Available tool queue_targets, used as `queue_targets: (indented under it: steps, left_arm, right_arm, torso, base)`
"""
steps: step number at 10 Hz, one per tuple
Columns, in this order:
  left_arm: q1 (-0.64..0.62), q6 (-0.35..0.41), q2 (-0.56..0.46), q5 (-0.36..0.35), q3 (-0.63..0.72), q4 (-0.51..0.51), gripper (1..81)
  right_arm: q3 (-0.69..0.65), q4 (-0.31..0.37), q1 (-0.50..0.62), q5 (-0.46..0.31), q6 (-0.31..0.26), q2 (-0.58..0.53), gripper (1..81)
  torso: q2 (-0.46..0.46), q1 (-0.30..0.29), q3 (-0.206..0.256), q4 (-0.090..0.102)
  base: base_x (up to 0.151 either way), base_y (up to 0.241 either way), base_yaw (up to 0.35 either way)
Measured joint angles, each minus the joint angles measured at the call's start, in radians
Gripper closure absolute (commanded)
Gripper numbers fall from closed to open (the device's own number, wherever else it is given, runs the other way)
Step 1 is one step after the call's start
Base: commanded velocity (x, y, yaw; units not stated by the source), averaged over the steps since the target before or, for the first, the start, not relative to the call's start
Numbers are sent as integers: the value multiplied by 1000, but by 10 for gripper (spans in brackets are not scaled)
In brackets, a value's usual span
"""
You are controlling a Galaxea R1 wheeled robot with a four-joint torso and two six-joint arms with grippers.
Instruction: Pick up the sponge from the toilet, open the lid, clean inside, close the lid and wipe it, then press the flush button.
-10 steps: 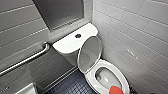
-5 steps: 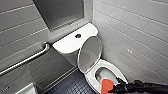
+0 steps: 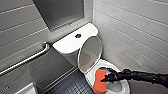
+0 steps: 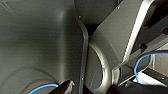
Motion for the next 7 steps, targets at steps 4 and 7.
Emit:
queue_targets:
  steps: [4, 7]
  left_arm:
    - [0, 0, -1, 2, 0, 0, 10]
    - [0, 0, -1, 3, 0, 0, 10]
  right_arm:
    - [-200, 0, 7, 94, 40, 145, 811]
    - [-280, 2, -17, 273, 73, 239, 811]
  torso:
    - [0, 0, 0, 0]
    - [0, 0, 0, 0]
  base:
    - [0, 0, 0]
    - [0, 0, 0]
